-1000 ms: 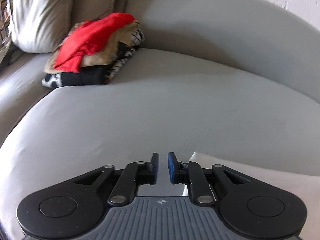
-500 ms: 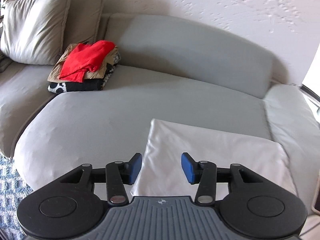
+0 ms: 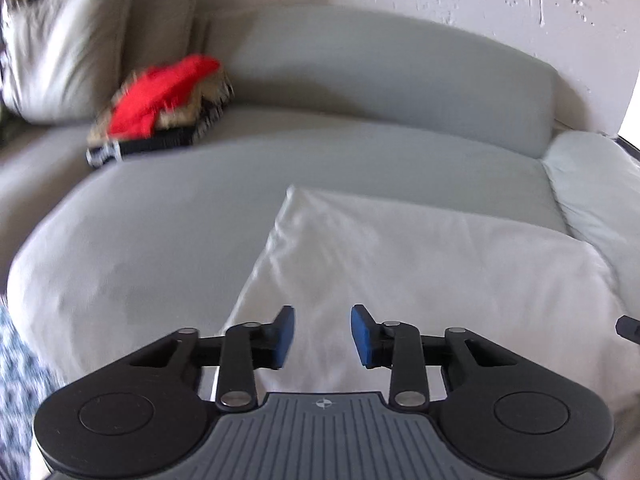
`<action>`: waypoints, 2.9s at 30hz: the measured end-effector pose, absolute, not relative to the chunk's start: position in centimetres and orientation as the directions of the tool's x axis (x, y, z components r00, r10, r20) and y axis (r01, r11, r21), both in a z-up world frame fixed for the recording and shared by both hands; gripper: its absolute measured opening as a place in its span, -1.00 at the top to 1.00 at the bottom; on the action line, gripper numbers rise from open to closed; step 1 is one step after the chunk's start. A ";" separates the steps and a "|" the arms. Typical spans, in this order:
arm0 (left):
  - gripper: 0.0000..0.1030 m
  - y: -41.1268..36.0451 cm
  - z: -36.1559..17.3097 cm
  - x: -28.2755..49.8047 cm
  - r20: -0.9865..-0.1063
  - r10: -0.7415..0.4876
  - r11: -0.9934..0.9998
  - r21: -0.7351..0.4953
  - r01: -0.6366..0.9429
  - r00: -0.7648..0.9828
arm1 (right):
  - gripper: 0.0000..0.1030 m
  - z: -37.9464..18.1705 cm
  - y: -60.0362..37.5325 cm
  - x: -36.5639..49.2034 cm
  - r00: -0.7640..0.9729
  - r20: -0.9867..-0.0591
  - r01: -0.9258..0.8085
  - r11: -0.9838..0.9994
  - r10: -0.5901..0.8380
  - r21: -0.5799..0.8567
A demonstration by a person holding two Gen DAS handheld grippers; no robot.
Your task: Fold clothes
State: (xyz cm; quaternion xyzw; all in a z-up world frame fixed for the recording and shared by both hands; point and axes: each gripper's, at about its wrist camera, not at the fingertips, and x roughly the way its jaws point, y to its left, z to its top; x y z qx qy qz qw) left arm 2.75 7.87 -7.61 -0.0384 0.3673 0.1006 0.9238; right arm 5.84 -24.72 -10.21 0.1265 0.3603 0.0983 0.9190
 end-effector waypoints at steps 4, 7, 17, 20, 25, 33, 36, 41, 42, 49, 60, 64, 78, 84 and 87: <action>0.46 8.0 -9.7 4.2 -0.711 0.243 0.959 0.074 -0.274 0.660 | 0.90 -12.1 -23.9 7.5 0.709 -0.658 -0.091 0.958 0.254 0.271; 0.42 9.2 -10.4 4.2 -0.719 0.260 0.951 0.076 -0.299 0.645 | 1.00 -12.0 -25.8 7.3 0.725 -0.663 0.003 0.962 0.184 0.271; 0.42 9.6 -10.4 3.8 -0.731 0.252 0.955 0.081 -0.287 0.634 | 1.00 -12.3 -30.9 6.6 0.634 -0.767 0.315 0.938 -0.095 0.144; 0.43 9.4 -9.7 3.2 -0.739 0.260 0.956 0.107 -0.272 0.622 | 0.67 -10.9 -30.0 5.2 0.640 -0.762 0.307 0.942 -0.098 0.137; 0.43 6.8 -8.0 0.9 -0.725 0.162 0.983 0.059 -0.175 0.670 | 0.66 -9.5 -27.6 4.3 0.696 -0.713 0.099 0.971 0.090 0.219; 0.29 3.4 -10.4 -0.3 -0.751 0.018 0.999 0.048 0.026 0.660 | 0.67 -11.3 -26.0 3.4 0.648 -0.760 0.076 0.997 -0.049 0.000; 0.28 4.4 -10.4 -0.9 -0.790 0.025 0.999 0.044 0.016 0.613 | 0.35 -11.5 -28.5 2.3 0.588 -0.798 0.162 0.986 -0.134 -0.046; 0.40 5.3 -9.8 -1.8 -0.826 0.097 0.995 0.095 -0.033 0.556 | 0.50 -10.3 -30.9 1.8 0.561 -0.814 0.257 0.966 -0.151 -0.002; 0.40 5.0 -9.3 -2.1 -0.808 0.104 0.994 0.109 -0.026 0.580 | 0.49 -9.7 -30.8 1.7 0.584 -0.798 0.251 0.968 -0.149 0.003; 0.28 0.5 -7.1 0.2 -0.697 -0.006 0.990 0.099 0.104 0.717 | 0.47 -7.3 -26.7 5.4 0.739 -0.673 0.035 0.999 -0.012 0.020; 0.27 -1.1 -10.3 3.6 -0.776 -0.075 0.989 0.020 0.144 0.626 | 0.53 -12.7 -28.2 17.0 0.653 -0.758 -0.011 1.000 0.014 0.009; 0.26 -0.7 -10.4 3.8 -0.783 -0.098 0.991 -0.017 0.136 0.614 | 1.00 -13.0 -31.7 17.8 0.600 -0.790 0.123 0.990 -0.130 -0.069; 0.26 -0.5 -10.3 3.8 -0.783 -0.108 0.989 -0.023 0.145 0.612 | 0.67 -12.2 -29.0 20.5 0.618 -0.783 0.171 0.984 -0.068 0.050; 0.25 -0.4 -10.3 3.9 -0.786 -0.110 0.989 -0.024 0.148 0.609 | 1.00 -12.0 -30.4 20.1 0.622 -0.771 0.220 0.975 -0.138 0.004; 0.25 -0.5 -10.2 3.8 -0.786 -0.106 0.989 -0.021 0.146 0.609 | 0.62 -10.3 -29.3 18.2 0.664 -0.740 0.186 0.982 -0.105 0.028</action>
